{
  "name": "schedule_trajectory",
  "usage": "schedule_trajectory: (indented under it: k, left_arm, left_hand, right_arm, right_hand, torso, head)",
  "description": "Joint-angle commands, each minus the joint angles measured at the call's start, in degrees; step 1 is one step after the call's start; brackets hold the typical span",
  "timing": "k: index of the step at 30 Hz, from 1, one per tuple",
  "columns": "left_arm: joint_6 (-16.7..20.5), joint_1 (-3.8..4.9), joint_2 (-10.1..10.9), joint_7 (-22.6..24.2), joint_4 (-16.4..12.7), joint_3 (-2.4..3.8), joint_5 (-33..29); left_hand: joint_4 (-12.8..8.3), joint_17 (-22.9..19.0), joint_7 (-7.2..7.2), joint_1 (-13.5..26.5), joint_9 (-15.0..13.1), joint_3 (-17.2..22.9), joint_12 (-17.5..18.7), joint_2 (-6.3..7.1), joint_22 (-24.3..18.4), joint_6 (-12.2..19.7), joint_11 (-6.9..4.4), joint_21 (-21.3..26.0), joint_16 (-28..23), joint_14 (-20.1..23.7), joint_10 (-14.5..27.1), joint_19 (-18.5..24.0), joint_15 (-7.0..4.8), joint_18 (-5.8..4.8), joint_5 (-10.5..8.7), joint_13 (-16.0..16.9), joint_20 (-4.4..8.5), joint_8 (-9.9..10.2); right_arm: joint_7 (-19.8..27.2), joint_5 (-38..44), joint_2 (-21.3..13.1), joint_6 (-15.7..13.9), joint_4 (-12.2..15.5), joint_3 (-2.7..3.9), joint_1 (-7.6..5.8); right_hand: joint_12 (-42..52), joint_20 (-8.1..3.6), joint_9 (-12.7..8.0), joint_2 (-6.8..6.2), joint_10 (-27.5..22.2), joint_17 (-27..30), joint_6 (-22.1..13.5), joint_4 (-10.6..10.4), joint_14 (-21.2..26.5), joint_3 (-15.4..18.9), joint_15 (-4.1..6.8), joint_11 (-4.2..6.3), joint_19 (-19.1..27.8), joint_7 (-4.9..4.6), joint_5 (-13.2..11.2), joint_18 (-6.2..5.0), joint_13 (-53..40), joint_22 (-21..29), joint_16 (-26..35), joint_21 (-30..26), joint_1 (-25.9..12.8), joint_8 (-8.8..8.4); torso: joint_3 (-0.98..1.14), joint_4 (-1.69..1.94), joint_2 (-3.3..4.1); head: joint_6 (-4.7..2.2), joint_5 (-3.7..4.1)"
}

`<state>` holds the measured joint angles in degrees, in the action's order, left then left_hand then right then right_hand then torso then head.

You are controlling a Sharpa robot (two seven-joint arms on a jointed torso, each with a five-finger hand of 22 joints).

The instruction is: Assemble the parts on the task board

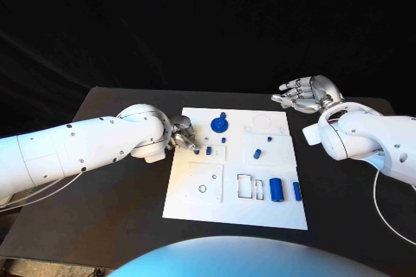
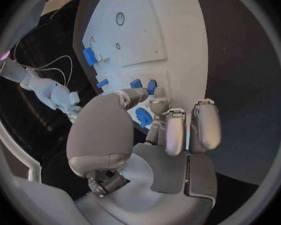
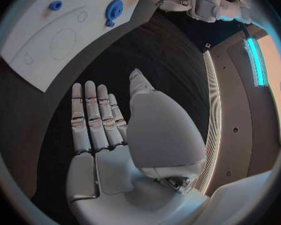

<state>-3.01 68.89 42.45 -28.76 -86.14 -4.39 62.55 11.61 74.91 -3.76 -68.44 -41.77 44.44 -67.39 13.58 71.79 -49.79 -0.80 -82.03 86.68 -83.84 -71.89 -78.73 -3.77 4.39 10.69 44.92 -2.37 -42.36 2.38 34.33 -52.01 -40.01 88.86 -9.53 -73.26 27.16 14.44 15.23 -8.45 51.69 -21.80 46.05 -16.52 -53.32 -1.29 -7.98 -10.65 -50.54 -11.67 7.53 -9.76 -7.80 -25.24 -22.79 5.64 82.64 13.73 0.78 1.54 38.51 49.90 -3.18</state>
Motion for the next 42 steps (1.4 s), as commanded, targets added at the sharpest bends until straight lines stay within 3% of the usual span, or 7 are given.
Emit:
schedule_trajectory:
  k: [1, 14, 20, 24, 29, 34, 42]
  left_arm:
    - [-2.3, -0.14, -0.5, -0.1, 0.1, -0.11, 0.0]
    - [-2.9, -0.14, -0.9, -0.2, 0.5, -0.2, -0.6]
    - [-2.4, -0.14, -0.8, -0.1, 0.7, -0.24, -1.5]
    - [-1.9, -0.13, -0.8, -0.1, 0.9, -0.24, -1.9]
    - [-1.8, -0.13, -0.8, -0.3, 1.1, -0.25, -2.3]
    - [-1.5, -0.13, -0.8, -0.4, 1.5, -0.25, -2.5]
    - [0.0, -0.13, -0.7, -0.3, 2.2, -0.21, -3.2]
  left_hand:
    - [-10.3, 7.8, 0.15, -0.1, 0.0, 10.2, -0.3, -0.27, 0.1, -0.2, -0.07, -0.2, 0.3, -4.2, -0.2, -0.3, -0.42, -0.34, 0.31, 0.0, 0.1, -0.3]
    - [-10.2, 7.7, 0.14, 0.0, 0.0, 10.2, -0.3, -0.32, 0.0, -0.2, -0.06, -0.2, 0.2, -4.2, -0.2, -0.3, -0.42, -0.33, 0.3, 0.0, 0.1, -0.2]
    - [-9.1, 7.7, 0.3, 1.5, 0.1, 8.5, -0.1, -0.31, -0.2, 0.1, -0.08, 0.0, 0.2, -4.2, -0.4, -0.1, -0.34, -0.31, -0.21, -0.1, 0.02, 0.2]
    - [-6.1, 7.7, 1.05, 4.2, 0.5, 4.6, 0.0, -0.1, -0.4, -0.3, -0.55, 0.2, 0.2, -4.2, -0.4, 0.1, -0.68, -0.25, -0.58, -0.2, 0.25, 0.9]
    - [0.8, 7.7, 0.75, 9.9, 1.5, -1.8, 0.0, -0.05, -0.6, -1.6, -0.29, 0.5, 0.2, -4.2, -0.1, 0.1, -0.53, -0.24, -1.17, -0.1, 0.23, 2.1]
    - [4.5, 7.7, 0.62, 11.4, 1.9, -7.7, -0.1, -0.42, -0.7, -2.0, -0.15, 0.6, 0.2, -4.2, 0.2, 0.1, -0.43, -0.23, -1.05, -0.1, 0.13, 2.8]
    - [5.2, 7.7, 0.64, 13.5, 1.9, -13.5, -0.1, -1.34, -0.7, -2.1, -0.13, 0.7, 0.2, -4.2, 0.4, 0.0, -0.42, -0.21, -1.03, -0.2, 0.11, 3.1]
  right_arm:
    - [0.6, 0.3, 0.0, 0.7, 0.1, 0.01, 0.02]
    - [0.6, 0.3, 0.0, 0.8, 0.2, 0.01, 0.03]
    - [0.6, 0.3, 0.0, 0.8, 0.0, 0.01, 0.03]
    - [0.6, 0.3, 0.0, 0.8, -0.2, 0.01, 0.03]
    - [0.6, 0.3, 0.0, 0.8, -0.2, 0.01, 0.03]
    - [0.6, 0.3, 0.0, 0.8, -0.2, 0.01, 0.03]
    - [0.6, 0.3, 0.0, 0.7, -0.2, 0.01, 0.03]
  right_hand:
    - [0.2, 0.16, -0.1, 0.19, -0.5, 0.1, -0.5, 0.1, 0.4, 0.3, -0.13, -0.02, 0.2, -2.73, -0.1, -0.63, 0.0, 0.1, 0.4, -0.3, -0.5, 0.29]
    - [0.2, 0.16, -0.1, 0.19, -0.5, 0.1, -0.5, 0.1, 0.4, 0.3, -0.13, -0.02, 0.2, -2.73, -0.1, -0.63, 0.0, 0.1, 0.4, -0.3, -0.5, 0.29]
    - [0.2, 0.16, -0.1, 0.19, -0.5, 0.1, -0.5, 0.1, 0.4, 0.3, -0.13, -0.02, 0.2, -2.73, -0.1, -0.63, 0.0, 0.1, 0.4, -0.3, -0.5, 0.29]
    - [0.2, 0.16, -0.1, 0.19, -0.5, 0.1, -0.5, 0.1, 0.4, 0.3, -0.13, -0.02, 0.2, -2.73, -0.1, -0.63, 0.0, 0.1, 0.4, -0.3, -0.5, 0.29]
    - [0.5, 0.22, -0.2, 0.24, -0.7, 0.4, -0.6, 0.1, 0.4, 0.3, -0.16, -0.04, 0.1, -2.74, -0.1, -0.66, 0.6, 0.5, 0.4, -0.5, -0.5, 0.44]
    - [0.6, 0.22, -0.2, 0.23, -0.7, 0.4, -0.6, 0.1, 0.4, 0.3, -0.17, -0.05, 0.1, -2.75, -0.1, -0.65, 0.6, 0.5, 0.5, -0.5, -0.5, 0.44]
    - [0.6, 0.28, -0.2, 0.18, -1.0, 0.6, -0.7, 0.1, 0.7, 0.3, -0.27, -0.12, 0.2, -2.81, -0.1, -0.61, 0.9, 0.8, 0.7, -0.7, -0.5, 0.43]
  torso:
    - [0.0, -0.04, 0.01]
    - [0.03, 0.01, -0.06]
    - [0.0, 0.02, -0.1]
    - [0.0, 0.01, -0.1]
    - [-0.01, -0.03, -0.07]
    - [0.0, -0.04, -0.06]
    - [-0.02, -0.03, -0.08]
  head:
    - [0.1, 0.04]
    - [0.1, 0.14]
    - [0.1, 0.11]
    - [0.1, 0.07]
    - [0.1, 0.19]
    - [0.1, 0.17]
    - [0.1, 0.28]
